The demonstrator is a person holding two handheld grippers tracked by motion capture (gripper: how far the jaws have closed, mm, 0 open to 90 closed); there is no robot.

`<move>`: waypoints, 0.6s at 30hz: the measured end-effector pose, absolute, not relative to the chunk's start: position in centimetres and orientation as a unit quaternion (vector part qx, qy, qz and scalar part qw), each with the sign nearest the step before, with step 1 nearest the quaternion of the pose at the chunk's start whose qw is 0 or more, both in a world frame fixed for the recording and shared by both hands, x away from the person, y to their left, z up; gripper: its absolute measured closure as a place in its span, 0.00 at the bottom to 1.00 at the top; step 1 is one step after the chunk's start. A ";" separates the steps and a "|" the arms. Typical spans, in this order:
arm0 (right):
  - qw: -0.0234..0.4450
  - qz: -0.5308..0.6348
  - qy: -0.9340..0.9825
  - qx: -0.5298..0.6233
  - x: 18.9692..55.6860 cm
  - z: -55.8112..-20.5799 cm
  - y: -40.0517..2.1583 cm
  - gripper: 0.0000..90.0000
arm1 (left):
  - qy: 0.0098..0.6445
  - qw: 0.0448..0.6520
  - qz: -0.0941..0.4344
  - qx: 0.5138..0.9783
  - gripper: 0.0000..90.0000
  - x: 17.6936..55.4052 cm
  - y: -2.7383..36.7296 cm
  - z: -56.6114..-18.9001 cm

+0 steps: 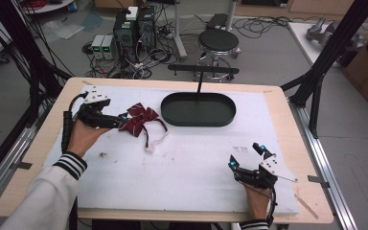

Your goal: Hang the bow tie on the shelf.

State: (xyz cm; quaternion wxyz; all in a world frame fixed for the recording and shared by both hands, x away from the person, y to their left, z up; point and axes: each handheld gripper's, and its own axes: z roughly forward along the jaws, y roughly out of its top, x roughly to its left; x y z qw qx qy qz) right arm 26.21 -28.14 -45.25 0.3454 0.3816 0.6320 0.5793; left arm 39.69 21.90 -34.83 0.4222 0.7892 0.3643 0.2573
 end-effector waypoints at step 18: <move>0.342 0.580 0.631 0.385 26.2 -45.3 -28.2 0.04 | 0.373 0.337 0.219 0.836 0.23 44.6 18.3 -34.7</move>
